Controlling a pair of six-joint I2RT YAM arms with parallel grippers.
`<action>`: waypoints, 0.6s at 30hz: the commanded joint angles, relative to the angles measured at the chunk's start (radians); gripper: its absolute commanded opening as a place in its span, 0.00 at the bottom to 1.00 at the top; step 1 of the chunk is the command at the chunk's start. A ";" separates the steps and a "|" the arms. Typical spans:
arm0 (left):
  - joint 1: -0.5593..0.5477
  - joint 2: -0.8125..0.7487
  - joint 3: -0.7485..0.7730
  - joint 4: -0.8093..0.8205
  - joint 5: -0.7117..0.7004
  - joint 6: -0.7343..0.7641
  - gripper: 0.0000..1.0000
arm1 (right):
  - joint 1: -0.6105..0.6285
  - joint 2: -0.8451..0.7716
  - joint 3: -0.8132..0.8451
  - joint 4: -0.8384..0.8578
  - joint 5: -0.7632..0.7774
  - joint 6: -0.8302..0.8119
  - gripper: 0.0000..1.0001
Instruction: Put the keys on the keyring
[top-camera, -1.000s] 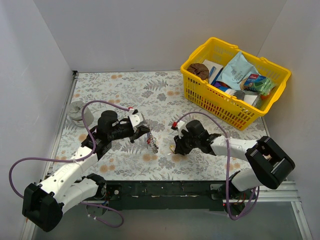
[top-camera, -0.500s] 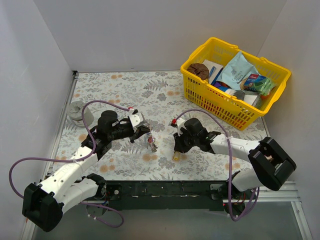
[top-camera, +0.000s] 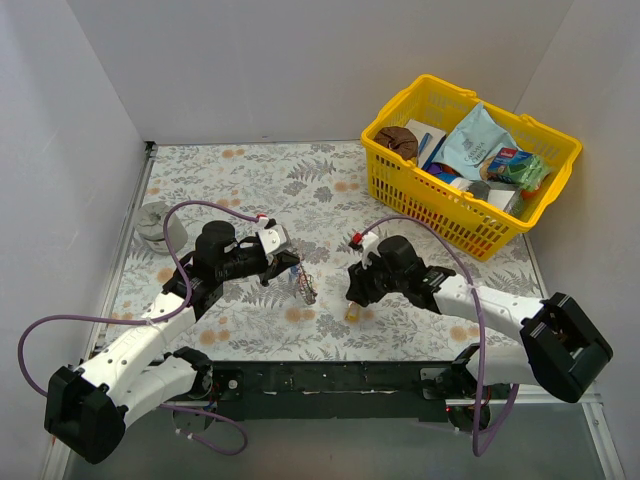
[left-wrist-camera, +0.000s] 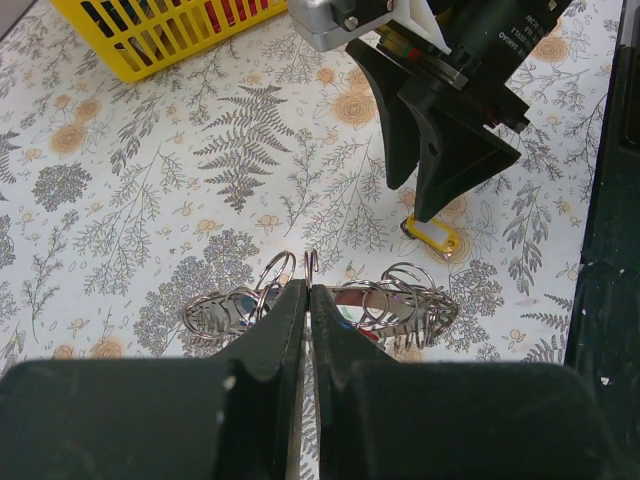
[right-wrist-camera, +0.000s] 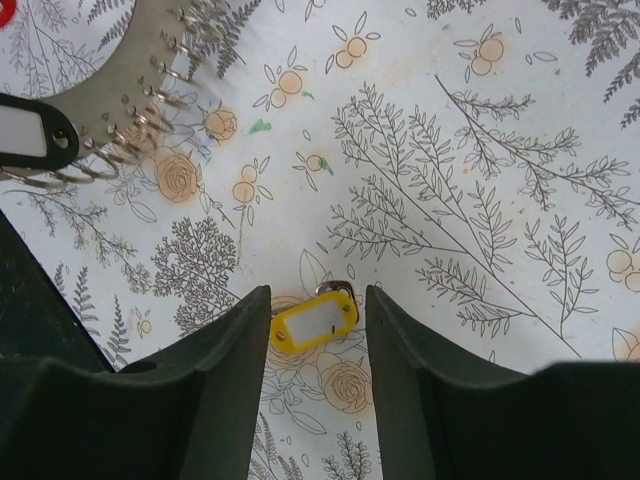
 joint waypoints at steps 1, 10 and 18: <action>-0.001 -0.015 0.009 0.030 0.006 -0.001 0.00 | 0.002 -0.018 -0.034 -0.002 0.012 -0.018 0.48; -0.001 -0.016 0.008 0.030 0.003 -0.002 0.00 | 0.004 0.007 -0.076 0.004 0.010 -0.026 0.41; -0.001 -0.010 0.008 0.026 0.005 -0.007 0.00 | 0.004 0.054 -0.091 0.047 -0.027 -0.022 0.34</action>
